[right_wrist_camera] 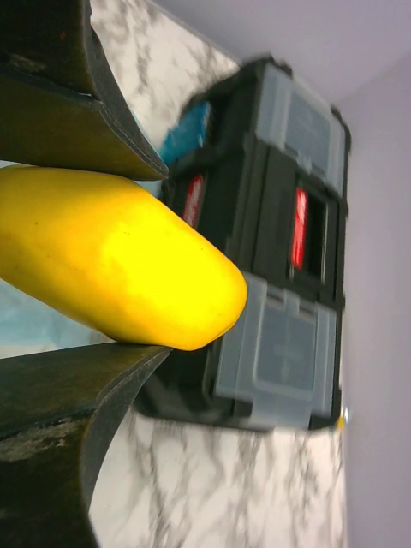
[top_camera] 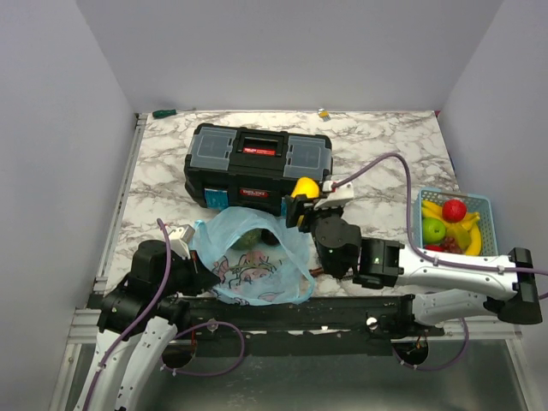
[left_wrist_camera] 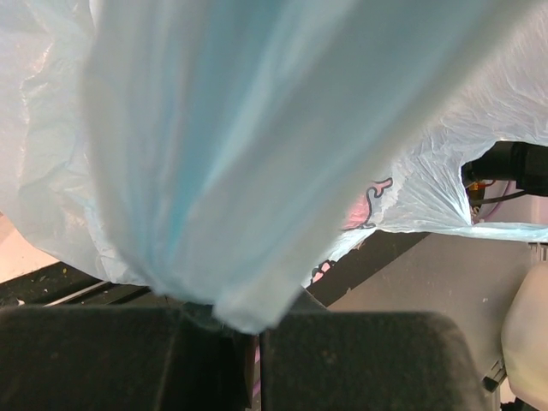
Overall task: Take the fake fruits out of the plastic bag
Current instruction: Place the fake fruit in the bin.
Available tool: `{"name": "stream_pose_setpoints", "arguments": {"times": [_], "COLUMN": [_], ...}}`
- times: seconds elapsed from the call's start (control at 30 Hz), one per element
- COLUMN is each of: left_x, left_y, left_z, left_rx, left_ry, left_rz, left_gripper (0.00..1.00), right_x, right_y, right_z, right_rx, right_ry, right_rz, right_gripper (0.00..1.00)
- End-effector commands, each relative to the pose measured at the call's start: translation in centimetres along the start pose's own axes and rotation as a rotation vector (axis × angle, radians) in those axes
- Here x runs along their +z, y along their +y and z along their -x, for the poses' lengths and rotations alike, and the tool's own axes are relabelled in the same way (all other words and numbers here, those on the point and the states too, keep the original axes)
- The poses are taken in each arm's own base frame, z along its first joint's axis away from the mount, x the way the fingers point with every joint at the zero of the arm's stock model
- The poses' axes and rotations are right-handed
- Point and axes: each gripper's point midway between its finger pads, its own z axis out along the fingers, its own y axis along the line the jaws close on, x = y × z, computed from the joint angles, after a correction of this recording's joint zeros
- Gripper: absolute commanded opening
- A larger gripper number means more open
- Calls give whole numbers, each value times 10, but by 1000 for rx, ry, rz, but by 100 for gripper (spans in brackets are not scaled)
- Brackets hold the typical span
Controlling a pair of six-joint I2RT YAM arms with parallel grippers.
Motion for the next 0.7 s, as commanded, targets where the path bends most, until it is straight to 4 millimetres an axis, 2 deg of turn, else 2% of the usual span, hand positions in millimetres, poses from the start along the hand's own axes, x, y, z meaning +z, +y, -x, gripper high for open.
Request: {"name": "stream_pose_setpoints", "arguments": {"times": [0.0, 0.07, 0.17, 0.33, 0.4, 0.5, 0.67], "left_x": [1, 1, 0, 0, 1, 1, 1], "left_y": [-5, -4, -5, -5, -5, -5, -6], "left_z": [4, 3, 2, 1, 1, 0, -1], "left_rx": [25, 20, 19, 20, 17, 18, 25], "left_ry": [-16, -15, -14, -10, -8, -4, 2], "left_rz": [-31, -28, -33, -36, -36, -38, -46], "left_gripper": [0, 0, 0, 0, 0, 0, 0], "right_x": [-4, 2, 7, -3, -5, -19, -50], "right_y": [-88, -127, -174, -246, -271, -307, -348], "right_z": [2, 0, -9, -28, -39, -55, -67], "right_rx": [12, 68, 122, 86, 56, 47, 86], "right_ry": [-42, -35, 1, 48, 102, 158, 141], "right_rz": [-340, -432, -524, -772, -874, -1043, -1260], "right_gripper": [1, 1, 1, 1, 1, 1, 1]}}
